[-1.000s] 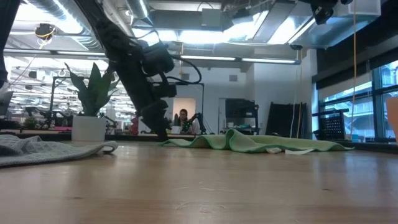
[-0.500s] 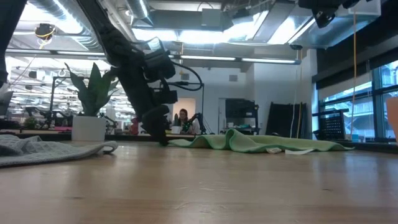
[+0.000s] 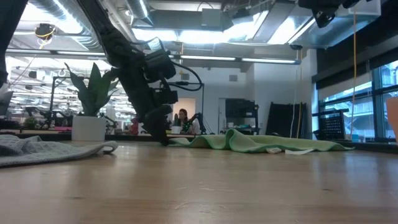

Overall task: Roll microfiber towels into tight, uniform cylinder then place into a basket
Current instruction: Fold the green microfiber cloth

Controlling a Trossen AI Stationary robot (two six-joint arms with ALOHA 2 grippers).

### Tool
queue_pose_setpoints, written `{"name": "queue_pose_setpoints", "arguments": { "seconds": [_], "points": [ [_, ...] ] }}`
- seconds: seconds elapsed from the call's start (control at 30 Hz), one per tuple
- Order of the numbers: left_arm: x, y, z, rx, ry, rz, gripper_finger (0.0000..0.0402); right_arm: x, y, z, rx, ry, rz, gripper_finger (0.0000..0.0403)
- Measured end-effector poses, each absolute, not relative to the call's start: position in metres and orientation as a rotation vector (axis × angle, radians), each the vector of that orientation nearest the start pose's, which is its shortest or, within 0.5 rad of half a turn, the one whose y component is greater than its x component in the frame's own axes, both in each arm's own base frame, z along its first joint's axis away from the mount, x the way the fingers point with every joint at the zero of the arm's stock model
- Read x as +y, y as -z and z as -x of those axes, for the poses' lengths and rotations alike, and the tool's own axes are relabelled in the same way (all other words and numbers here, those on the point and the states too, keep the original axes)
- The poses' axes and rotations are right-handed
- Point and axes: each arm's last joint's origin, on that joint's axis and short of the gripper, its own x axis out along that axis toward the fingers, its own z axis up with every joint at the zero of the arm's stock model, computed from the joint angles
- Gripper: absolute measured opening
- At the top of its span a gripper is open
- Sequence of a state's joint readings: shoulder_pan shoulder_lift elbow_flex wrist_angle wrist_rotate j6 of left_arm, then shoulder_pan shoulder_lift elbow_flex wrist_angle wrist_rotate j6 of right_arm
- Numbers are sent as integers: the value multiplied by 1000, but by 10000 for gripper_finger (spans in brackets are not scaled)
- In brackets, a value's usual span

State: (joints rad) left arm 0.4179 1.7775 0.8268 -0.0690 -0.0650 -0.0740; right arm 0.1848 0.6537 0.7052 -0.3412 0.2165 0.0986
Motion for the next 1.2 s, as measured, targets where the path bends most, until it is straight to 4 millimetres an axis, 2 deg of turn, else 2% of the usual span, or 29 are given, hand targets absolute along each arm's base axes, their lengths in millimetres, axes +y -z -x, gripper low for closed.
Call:
{"name": "queue_pose_setpoints", "arguments": {
  "seconds": [0.17, 0.43, 0.7, 0.87, 1.2],
  "points": [
    [129, -116, -288, 991, -485, 263, 1, 20, -309, -143, 282, 45, -39, 6],
    [124, -130, -286, 960, -445, 285, 0, 20, -309, -143, 282, 45, -35, 6],
    [119, -160, -282, 862, -369, 306, 0, 20, -309, -143, 283, 45, -34, 6],
    [116, -182, -273, 828, -363, 298, 0, 21, -306, -146, 292, 43, -13, 6],
    [106, -218, -250, 788, -362, 287, 0, 25, -292, -170, 380, 45, 10, 6]
  ]
}}
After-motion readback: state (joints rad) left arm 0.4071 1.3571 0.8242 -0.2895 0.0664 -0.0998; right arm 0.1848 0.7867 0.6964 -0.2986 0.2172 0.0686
